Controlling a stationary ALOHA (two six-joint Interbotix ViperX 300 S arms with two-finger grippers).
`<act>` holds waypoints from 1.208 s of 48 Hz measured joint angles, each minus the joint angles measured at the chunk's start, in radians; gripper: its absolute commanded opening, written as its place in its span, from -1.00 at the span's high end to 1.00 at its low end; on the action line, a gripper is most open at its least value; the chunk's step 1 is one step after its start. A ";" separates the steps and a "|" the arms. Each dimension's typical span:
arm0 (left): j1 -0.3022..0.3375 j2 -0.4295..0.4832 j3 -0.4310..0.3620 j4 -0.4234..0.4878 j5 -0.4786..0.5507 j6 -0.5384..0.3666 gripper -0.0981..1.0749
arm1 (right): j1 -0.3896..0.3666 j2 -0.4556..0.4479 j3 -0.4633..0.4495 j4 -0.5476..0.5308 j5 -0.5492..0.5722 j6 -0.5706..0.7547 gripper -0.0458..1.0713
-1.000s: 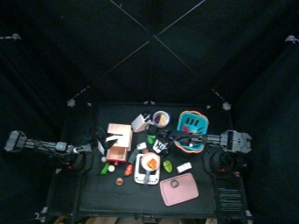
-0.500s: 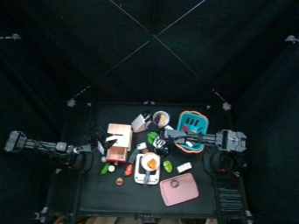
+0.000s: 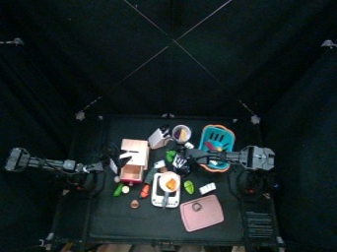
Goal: Grab apple
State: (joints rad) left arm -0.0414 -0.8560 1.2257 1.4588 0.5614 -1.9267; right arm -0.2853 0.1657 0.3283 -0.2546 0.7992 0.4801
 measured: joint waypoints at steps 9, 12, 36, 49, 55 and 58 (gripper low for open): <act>0.011 -0.002 0.005 -0.003 0.000 0.000 -0.65 | -0.038 0.026 0.017 -0.006 -0.031 0.000 -0.91; 0.011 0.000 0.006 -0.005 -0.002 0.000 -0.65 | -0.044 0.032 0.023 -0.009 -0.032 0.000 -0.91; 0.017 -0.002 0.008 -0.008 -0.002 0.000 -0.65 | -0.064 0.066 0.028 -0.023 -0.064 -0.002 -0.90; 0.018 -0.002 0.008 -0.008 -0.002 0.000 -0.65 | -0.066 0.069 0.029 -0.015 -0.071 -0.005 -0.64; 0.017 -0.002 0.008 -0.008 -0.002 0.000 -0.65 | -0.066 0.069 0.032 -0.014 -0.069 -0.005 -0.45; 0.018 -0.002 0.008 -0.008 -0.002 0.000 -0.65 | -0.066 0.069 0.032 -0.011 -0.069 -0.003 -0.39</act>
State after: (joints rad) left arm -0.0230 -0.8575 1.2333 1.4511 0.5599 -1.9267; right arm -0.3513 0.2347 0.3605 -0.2654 0.7302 0.4771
